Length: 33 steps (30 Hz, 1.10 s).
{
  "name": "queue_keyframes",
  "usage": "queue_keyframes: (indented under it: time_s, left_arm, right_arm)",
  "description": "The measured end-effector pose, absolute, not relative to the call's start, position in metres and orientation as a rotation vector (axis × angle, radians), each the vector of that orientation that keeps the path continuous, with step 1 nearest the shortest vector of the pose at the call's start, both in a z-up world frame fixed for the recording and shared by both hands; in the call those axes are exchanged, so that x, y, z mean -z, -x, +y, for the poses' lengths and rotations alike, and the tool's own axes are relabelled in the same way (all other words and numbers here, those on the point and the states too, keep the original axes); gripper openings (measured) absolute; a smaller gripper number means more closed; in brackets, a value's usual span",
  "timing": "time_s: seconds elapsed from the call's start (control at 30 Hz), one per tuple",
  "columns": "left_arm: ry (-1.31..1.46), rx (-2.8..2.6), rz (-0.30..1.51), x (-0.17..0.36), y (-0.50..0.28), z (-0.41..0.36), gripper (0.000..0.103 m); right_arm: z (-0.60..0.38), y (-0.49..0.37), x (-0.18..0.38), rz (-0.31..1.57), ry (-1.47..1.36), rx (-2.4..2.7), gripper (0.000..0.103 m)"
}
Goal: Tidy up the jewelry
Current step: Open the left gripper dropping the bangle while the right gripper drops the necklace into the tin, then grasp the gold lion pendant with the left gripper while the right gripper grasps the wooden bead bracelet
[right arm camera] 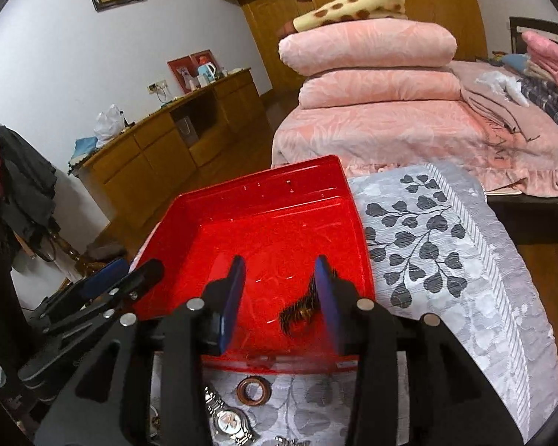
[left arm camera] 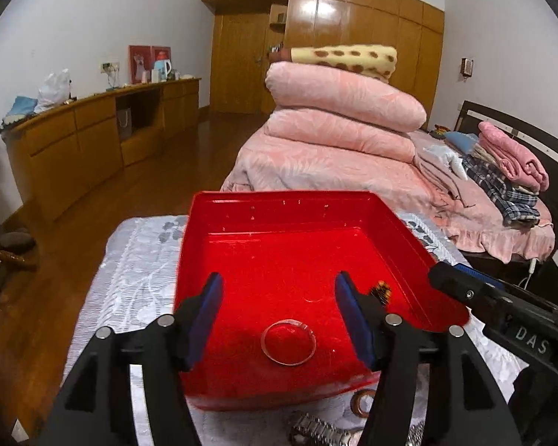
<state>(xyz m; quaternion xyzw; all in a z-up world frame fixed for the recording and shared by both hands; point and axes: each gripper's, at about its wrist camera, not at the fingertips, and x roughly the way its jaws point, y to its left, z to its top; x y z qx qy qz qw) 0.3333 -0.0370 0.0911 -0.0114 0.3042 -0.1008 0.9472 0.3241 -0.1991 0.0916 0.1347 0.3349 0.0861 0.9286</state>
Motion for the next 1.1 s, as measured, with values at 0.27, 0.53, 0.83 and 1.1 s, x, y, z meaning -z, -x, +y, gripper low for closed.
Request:
queue_keyframes:
  time_s: [0.27, 0.53, 0.83, 1.1]
  left_arm:
    - [-0.023, 0.188, 0.551, -0.098, -0.268, -0.025, 0.074]
    - [-0.038, 0.171, 0.563, -0.080, -0.206, -0.016, 0.074]
    - [-0.040, 0.168, 0.632, -0.046, -0.159, -0.021, 0.074]
    - [-0.021, 0.218, 0.680, -0.028, -0.138, -0.029, 0.063]
  right_arm:
    - [-0.207, -0.272, -0.092, 0.658, -0.238, -0.180, 0.049]
    - [-0.206, -0.204, -0.071, 0.675, -0.179, -0.178, 0.051]
    - [-0.200, -0.151, -0.044, 0.749, -0.165, -0.201, 0.051]
    - [-0.193, -0.137, -0.026, 0.798, -0.139, -0.212, 0.050]
